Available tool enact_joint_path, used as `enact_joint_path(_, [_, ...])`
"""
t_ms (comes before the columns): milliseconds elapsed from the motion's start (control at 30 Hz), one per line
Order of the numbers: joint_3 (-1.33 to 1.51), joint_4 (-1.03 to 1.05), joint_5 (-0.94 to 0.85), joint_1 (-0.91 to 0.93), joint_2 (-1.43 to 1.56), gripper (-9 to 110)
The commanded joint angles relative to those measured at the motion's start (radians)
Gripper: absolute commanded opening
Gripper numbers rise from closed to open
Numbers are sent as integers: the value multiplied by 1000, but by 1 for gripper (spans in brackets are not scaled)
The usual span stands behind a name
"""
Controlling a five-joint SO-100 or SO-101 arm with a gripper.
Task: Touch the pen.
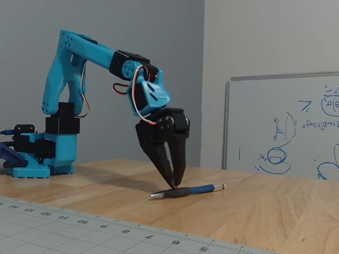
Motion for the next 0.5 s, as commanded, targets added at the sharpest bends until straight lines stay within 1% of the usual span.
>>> enact_joint_path(0, [-84,-23,0,5,28,0])
enact_joint_path(467, [-74,-11,8,0,28,0])
